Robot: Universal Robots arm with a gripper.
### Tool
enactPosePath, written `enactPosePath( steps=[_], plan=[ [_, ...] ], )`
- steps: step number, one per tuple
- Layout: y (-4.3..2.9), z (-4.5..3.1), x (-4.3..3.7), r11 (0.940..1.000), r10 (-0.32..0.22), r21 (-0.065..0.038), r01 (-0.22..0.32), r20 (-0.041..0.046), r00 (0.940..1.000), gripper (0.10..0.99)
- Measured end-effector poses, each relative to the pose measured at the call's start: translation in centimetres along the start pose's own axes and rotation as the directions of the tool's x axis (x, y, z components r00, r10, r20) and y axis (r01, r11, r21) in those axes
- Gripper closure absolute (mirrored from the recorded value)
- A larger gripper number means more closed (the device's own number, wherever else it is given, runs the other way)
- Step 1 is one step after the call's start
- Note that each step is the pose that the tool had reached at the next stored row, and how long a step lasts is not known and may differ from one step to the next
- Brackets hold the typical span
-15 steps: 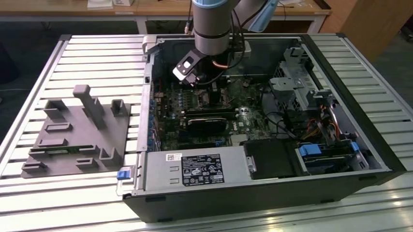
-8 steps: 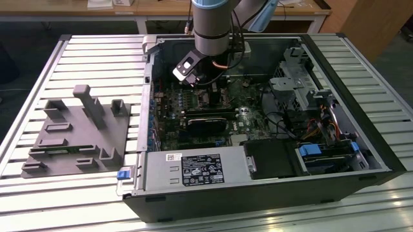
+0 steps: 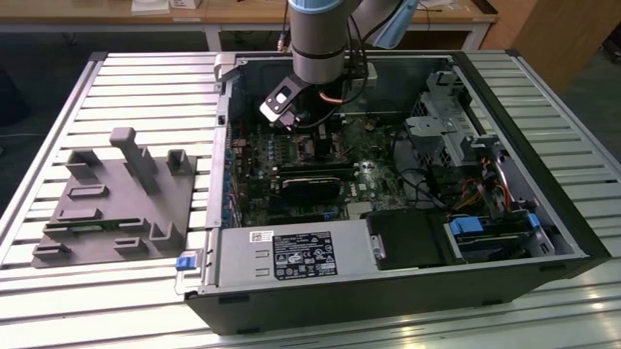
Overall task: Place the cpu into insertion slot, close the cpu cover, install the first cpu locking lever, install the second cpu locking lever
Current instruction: 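Place the cpu into insertion slot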
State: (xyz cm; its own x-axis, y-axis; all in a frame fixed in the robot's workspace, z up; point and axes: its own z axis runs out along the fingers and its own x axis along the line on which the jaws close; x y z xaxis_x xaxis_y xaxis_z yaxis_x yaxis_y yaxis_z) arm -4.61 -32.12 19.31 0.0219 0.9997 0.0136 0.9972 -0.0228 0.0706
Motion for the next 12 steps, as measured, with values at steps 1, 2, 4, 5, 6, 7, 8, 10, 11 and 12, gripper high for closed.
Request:
enactPosePath(
  steps=[1, 2, 4, 5, 6, 7, 8, 10, 11, 12],
  plan=[
    [0.00, 0.00, 0.00, 1.0000, 0.000, 0.000, 0.000, -0.0001, 1.0000, 0.522],
    [0.00, 0.01, 0.00, 1.0000, 0.000, 0.000, 0.000, 0.0000, 1.0000, 0.522],
    [0.00, 0.02, 0.00, 1.0000, 0.000, 0.000, 0.000, -0.0001, 1.0000, 0.522],
    [0.00, 0.02, 0.00, 1.0000, 0.000, 0.000, 0.000, -0.0001, 1.0000, 0.522],
    [0.00, 0.01, 0.00, 1.0000, 0.000, 0.000, 0.000, -0.0002, 1.0000, 0.522],
    [0.00, 0.00, 0.00, 1.0000, 0.000, 0.000, 0.000, -0.0003, 1.0000, 0.522],
    [0.00, 0.00, 0.01, 1.0000, 0.000, 0.000, 0.000, -0.0004, 1.0000, 0.522],
    [0.00, -0.03, 0.00, 1.0000, 0.000, 0.000, 0.000, -0.0001, 1.0000, 0.522],
    [0.00, -0.03, 0.00, 1.0000, 0.000, 0.000, 0.000, -0.0002, 1.0000, 0.522],
    [0.00, -0.04, 0.00, 1.0000, 0.000, 0.000, 0.000, -0.0001, 1.0000, 0.522]
  ],
)
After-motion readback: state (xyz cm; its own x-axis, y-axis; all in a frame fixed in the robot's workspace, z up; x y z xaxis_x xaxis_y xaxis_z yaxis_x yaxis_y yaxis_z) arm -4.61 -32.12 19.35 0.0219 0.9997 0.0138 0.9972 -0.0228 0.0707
